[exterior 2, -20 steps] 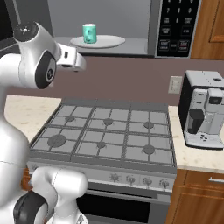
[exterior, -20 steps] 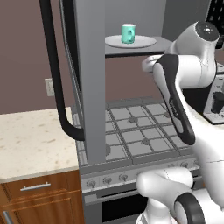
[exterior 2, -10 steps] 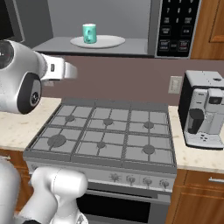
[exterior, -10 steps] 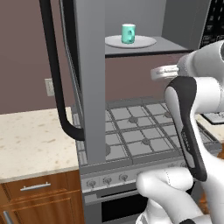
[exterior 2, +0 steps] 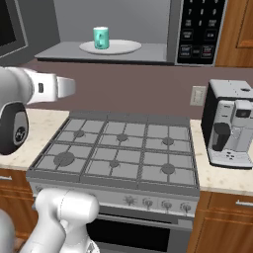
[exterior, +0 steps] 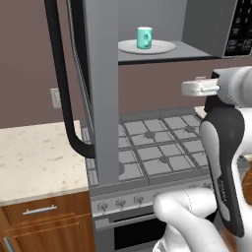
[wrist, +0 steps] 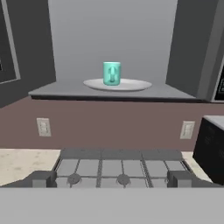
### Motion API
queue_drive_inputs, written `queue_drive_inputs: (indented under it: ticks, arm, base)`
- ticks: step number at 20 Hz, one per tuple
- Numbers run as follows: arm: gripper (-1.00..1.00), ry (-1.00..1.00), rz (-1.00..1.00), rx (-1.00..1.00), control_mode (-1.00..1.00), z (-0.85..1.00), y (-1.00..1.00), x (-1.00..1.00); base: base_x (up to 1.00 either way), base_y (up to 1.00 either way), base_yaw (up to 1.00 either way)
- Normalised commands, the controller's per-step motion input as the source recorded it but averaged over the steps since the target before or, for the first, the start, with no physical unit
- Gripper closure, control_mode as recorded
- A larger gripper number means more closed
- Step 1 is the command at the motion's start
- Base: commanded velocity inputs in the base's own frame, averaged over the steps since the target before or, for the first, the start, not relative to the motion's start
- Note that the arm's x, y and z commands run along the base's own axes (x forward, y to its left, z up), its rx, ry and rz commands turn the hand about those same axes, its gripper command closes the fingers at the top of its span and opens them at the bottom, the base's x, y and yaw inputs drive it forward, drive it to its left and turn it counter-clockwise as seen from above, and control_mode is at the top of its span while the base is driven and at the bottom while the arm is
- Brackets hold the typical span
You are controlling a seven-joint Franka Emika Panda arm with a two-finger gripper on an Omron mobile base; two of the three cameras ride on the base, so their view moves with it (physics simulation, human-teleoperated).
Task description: Pick the mug from the counter and place it inside the microwave. Then close the microwave.
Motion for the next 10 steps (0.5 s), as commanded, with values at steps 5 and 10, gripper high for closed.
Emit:
queue_drive_inputs:
  ticks: [5,10]
  arm:
    - [-1.00,-0.04,0.00,0.00,-1.00,0.43,0.00,-0.80]
    - [-1.00,-0.08,0.00,0.00,-1.00,0.24,0.04,-0.82]
  base:
    - [0.00,0.00,0.00]
    - [0.00,0.00,0.00]
